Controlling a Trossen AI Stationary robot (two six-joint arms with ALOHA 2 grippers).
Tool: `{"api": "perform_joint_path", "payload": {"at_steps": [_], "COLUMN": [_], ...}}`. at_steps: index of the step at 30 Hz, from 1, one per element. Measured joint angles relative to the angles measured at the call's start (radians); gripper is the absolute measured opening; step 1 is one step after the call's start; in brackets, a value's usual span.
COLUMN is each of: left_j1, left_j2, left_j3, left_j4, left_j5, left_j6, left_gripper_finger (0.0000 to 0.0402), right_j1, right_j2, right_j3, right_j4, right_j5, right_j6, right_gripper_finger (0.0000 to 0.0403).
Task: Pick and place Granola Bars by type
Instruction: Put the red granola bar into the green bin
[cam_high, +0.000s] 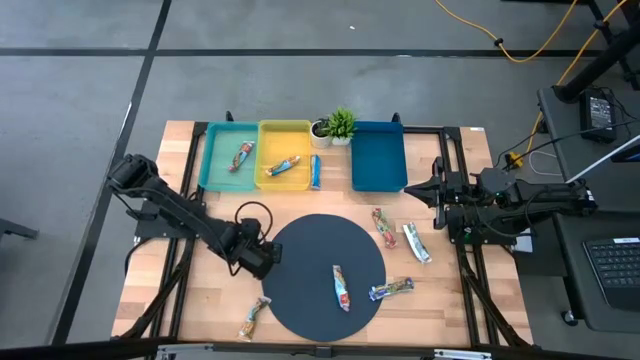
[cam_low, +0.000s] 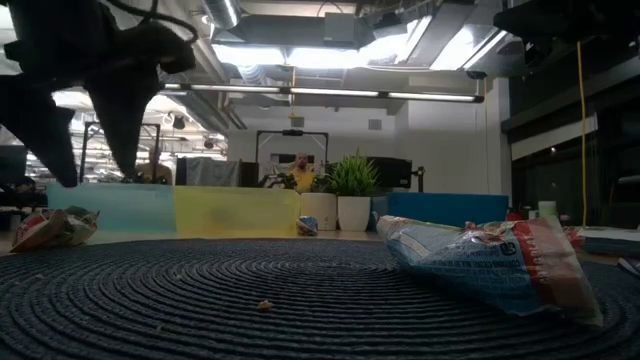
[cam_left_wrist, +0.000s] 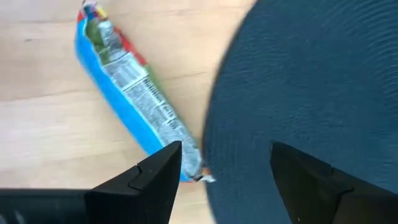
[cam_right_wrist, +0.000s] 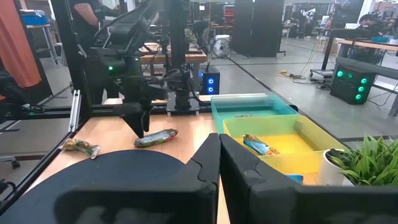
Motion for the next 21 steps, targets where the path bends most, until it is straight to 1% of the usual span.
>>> {"api": "perform_joint_path", "payload": {"at_steps": [3, 6, 9, 15, 18, 21], "left_j1": [-0.001, -0.012, -0.012, -0.010, -0.010, -0.010], "left_j2": [0.017, 0.020, 0.018, 0.036, 0.052, 0.061], "left_j3": [-0.004, -0.029, -0.036, -0.037, -0.064, -0.106], "left_j4": [-0.055, -0.049, -0.012, -0.026, 0.031, 0.163], "left_j5": [0.056, 0.098, 0.100, 0.090, 0.088, 0.088], "left_j6": [-0.006, -0.020, -0.018, -0.016, -0.017, -0.017], "left_gripper_finger": [0.0232, 0.0233, 0.0233, 0.0233, 0.0233, 0.0233], "right_j1": [0.000, 0.000, 0.000, 0.000, 0.000, 0.000], "right_j2": [0.000, 0.000, 0.000, 0.000, 0.000, 0.000], "right_j3": [0.000, 0.000, 0.000, 0.000, 0.000, 0.000], "right_j4": [0.000, 0.000, 0.000, 0.000, 0.000, 0.000], "right_j5": [0.000, 0.000, 0.000, 0.000, 0.000, 0.000], "right_j6": [0.000, 0.000, 0.000, 0.000, 0.000, 0.000], "right_gripper_finger": [0.0013, 0.0013, 0.0013, 0.0013, 0.0013, 0.0013]}}
